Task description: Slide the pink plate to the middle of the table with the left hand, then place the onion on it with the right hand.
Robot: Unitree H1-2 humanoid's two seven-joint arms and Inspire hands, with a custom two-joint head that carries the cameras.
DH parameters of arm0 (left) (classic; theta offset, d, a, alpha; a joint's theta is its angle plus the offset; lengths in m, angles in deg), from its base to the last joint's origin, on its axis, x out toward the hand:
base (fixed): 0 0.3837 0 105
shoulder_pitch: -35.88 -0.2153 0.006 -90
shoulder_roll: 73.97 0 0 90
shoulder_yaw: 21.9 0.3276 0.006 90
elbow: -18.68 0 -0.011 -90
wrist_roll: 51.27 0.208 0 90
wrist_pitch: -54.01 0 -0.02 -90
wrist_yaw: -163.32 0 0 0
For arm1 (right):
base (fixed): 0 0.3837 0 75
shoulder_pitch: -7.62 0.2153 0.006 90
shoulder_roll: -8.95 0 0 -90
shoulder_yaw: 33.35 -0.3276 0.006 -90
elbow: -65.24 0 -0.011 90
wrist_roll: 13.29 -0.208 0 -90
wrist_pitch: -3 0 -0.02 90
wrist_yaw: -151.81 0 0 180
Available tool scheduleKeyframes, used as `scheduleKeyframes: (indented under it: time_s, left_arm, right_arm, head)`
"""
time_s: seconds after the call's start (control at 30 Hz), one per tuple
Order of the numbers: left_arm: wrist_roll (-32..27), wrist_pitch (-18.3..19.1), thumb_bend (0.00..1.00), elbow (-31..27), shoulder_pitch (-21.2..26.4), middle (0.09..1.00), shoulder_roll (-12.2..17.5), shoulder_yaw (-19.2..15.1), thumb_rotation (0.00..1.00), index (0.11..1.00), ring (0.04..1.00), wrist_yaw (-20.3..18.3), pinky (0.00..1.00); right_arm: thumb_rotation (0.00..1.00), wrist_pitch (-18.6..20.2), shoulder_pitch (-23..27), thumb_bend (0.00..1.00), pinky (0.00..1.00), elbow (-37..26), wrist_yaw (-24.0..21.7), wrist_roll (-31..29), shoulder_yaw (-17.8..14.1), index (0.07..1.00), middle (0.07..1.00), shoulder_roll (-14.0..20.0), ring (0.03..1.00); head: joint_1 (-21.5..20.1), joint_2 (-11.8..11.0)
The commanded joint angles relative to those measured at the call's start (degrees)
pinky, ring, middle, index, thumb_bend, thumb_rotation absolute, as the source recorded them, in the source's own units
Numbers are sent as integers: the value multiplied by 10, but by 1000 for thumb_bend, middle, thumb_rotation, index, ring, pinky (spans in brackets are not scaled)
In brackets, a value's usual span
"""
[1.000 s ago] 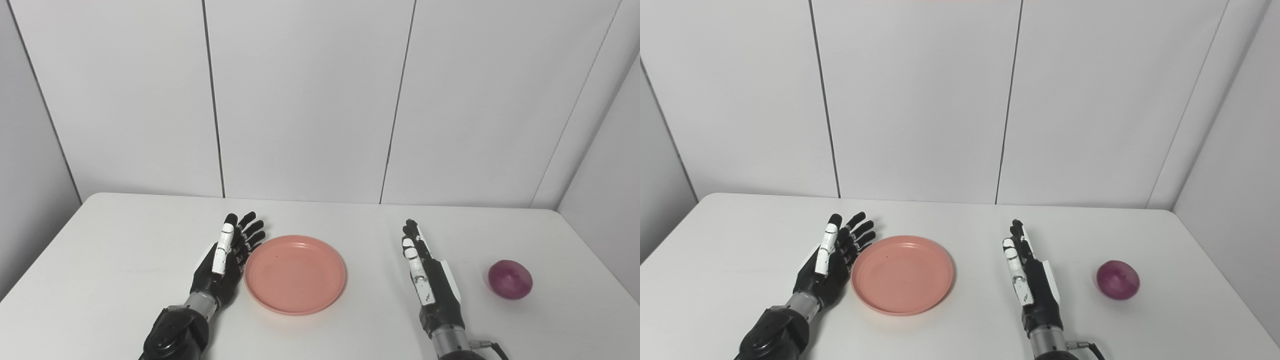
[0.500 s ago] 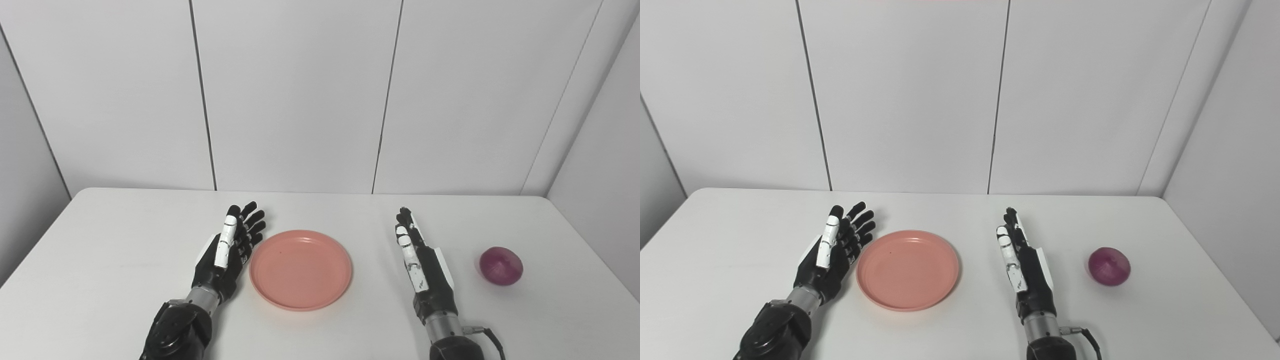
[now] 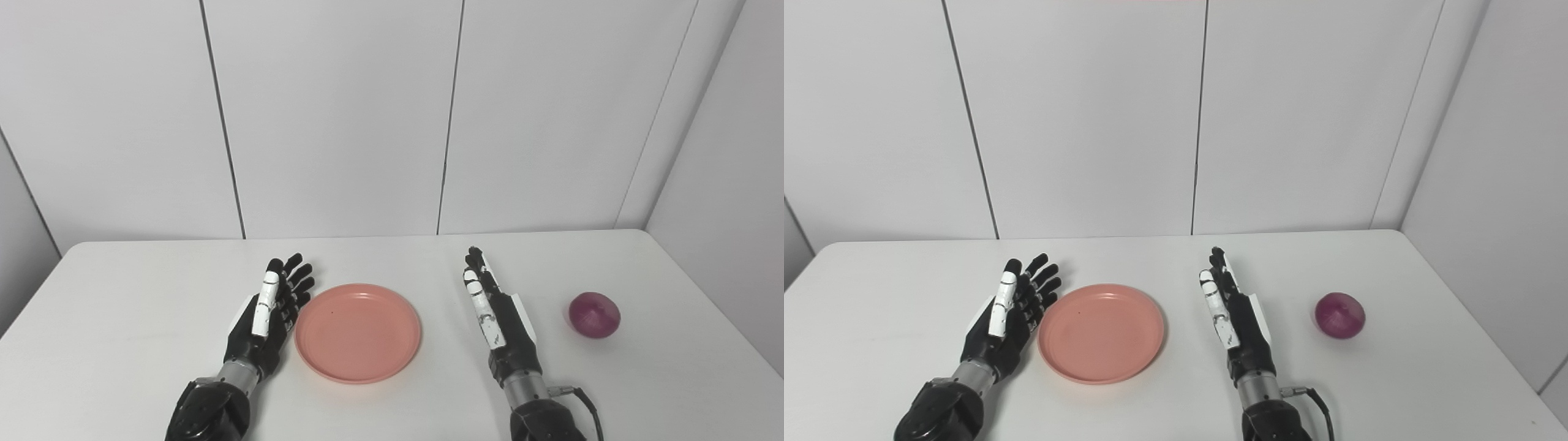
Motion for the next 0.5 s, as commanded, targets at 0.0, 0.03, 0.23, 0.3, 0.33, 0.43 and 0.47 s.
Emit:
scheduleKeyframes:
  time_s: [0.0,0.03,0.23,0.3,0.33,0.43,0.47]
  left_arm:
    - [0,-3,697,-21,14,954,-4,5,1000,941,957,-6,983]
    - [1,-2,697,-22,13,954,-5,7,1000,941,957,-6,983]
    - [0,-1,701,-24,10,961,-5,15,1000,946,966,-12,1000]
    - [0,-4,698,-24,10,958,-6,17,1000,943,964,-12,999]
    - [-1,-4,695,-24,10,957,-6,17,1000,942,963,-12,998]
    - [-3,-2,691,-26,9,956,-8,19,1000,941,960,-11,998]
    - [-2,-3,689,-27,10,955,-9,20,1000,940,959,-10,993]
  right_arm:
    - [955,4,25,572,1000,-15,2,2,0,988,990,-3,989]
    - [956,3,26,571,1000,-15,1,1,0,987,990,-3,989]
    - [952,5,26,606,1000,-15,0,1,-1,986,988,-3,989]
    - [948,3,27,606,1000,-14,1,2,-1,984,985,-3,986]
    - [946,2,27,604,1000,-13,1,2,-1,984,985,-3,985]
    - [955,0,27,591,1000,-13,0,3,0,985,986,-3,985]
    - [956,0,27,589,1000,-13,0,1,-1,986,987,-3,986]
  head:
    - [-1,2]
    - [-1,2]
    - [-2,3]
    - [-3,3]
    - [-3,3]
    - [-3,3]
    - [-3,3]
